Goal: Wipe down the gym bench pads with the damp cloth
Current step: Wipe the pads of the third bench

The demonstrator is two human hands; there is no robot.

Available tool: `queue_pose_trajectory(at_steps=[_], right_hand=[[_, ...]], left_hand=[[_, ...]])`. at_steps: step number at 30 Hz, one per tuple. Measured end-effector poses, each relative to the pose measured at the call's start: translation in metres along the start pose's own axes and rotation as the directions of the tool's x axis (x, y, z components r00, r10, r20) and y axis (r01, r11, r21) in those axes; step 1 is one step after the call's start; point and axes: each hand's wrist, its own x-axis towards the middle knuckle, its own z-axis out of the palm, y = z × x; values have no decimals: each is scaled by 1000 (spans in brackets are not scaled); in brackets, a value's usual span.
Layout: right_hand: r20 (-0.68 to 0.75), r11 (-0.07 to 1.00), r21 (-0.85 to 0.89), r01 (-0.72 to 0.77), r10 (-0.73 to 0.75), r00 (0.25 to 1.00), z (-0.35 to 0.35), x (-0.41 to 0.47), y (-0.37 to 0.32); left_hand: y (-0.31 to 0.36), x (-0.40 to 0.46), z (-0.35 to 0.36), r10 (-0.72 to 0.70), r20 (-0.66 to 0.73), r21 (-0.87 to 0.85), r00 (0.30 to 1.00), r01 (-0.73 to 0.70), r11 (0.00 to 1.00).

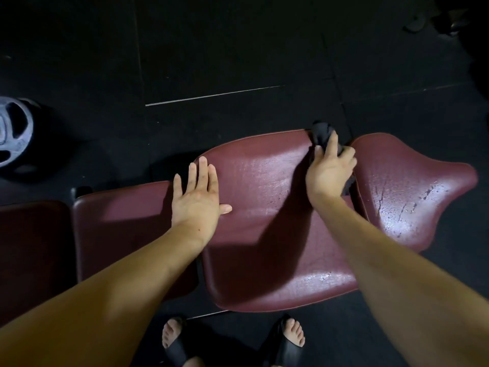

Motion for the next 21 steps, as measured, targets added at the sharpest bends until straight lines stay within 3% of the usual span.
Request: queue_pose_trajectory(at_steps=[2, 4, 8, 9, 10, 13, 15, 17, 19, 21], right_hand=[[-34, 1000, 3, -22, 22, 999, 5, -27, -37], [8, 985, 20, 171, -171, 985, 5, -62, -64], [93, 759, 54, 649, -651, 753, -4, -52, -34], [110, 743, 27, 669, -667, 737, -6, -37, -15], [122, 779, -5, 627, -622, 773, -8, -21, 5], [114, 982, 23, 190, -191, 975, -15, 1, 50], [86, 1000, -12, -26, 27, 996, -10, -10, 39], [44, 1000, 11, 10, -10, 999, -4, -34, 1], [92, 973, 103, 206, -216, 972, 0, -71, -44], [156, 889, 136, 437, -455, 877, -2, -106, -73]], left_hand=[[0, 0, 1, -4, -4, 18, 1000, 4, 1000], [0, 0, 0, -5, 8, 11, 1000, 5, 1000], [0, -2, -1, -6, 4, 30, 1000, 6, 1000], [0, -3, -2, -6, 1, 32, 1000, 6, 999], [0, -3, -2, -7, -3, 32, 1000, 7, 999], [1, -3, -1, -8, 0, 19, 1000, 8, 1000], [2, -3, 0, -7, -3, 11, 1000, 7, 1000], [3, -4, 1, -11, -4, 1, 1000, 11, 1000], [3, -5, 0, -12, -3, 1, 1000, 12, 1000], [3, -5, -1, -17, -6, -6, 1000, 17, 1000]])
